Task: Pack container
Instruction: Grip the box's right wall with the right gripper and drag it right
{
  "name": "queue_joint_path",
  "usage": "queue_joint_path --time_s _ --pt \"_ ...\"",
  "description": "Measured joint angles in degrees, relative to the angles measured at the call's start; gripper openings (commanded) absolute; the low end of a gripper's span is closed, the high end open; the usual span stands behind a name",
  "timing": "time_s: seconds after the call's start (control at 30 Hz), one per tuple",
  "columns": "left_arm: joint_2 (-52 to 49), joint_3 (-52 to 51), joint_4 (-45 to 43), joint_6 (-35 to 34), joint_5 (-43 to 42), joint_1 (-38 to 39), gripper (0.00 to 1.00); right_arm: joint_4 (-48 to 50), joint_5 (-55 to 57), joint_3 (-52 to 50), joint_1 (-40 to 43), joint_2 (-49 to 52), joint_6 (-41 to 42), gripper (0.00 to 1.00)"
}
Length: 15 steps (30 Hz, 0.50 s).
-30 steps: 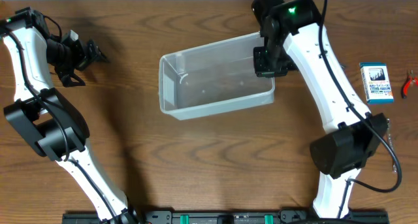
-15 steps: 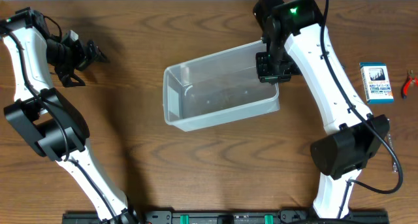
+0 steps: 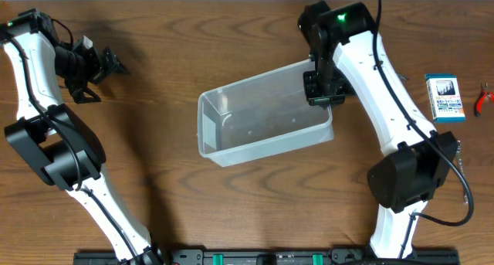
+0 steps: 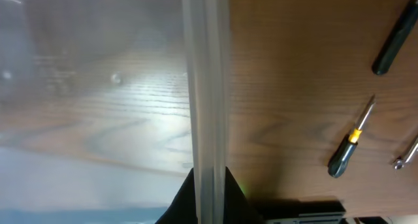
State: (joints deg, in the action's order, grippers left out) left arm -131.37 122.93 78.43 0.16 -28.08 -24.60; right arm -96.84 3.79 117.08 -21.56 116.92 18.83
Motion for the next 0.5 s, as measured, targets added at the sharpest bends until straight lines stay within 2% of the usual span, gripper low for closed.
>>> queue_joint_path --time_s 0.5 --pt "0.0 0.0 0.0 0.0 0.0 0.0 0.98 6.4 0.7 -3.7 2.4 -1.2 -1.5 0.01"
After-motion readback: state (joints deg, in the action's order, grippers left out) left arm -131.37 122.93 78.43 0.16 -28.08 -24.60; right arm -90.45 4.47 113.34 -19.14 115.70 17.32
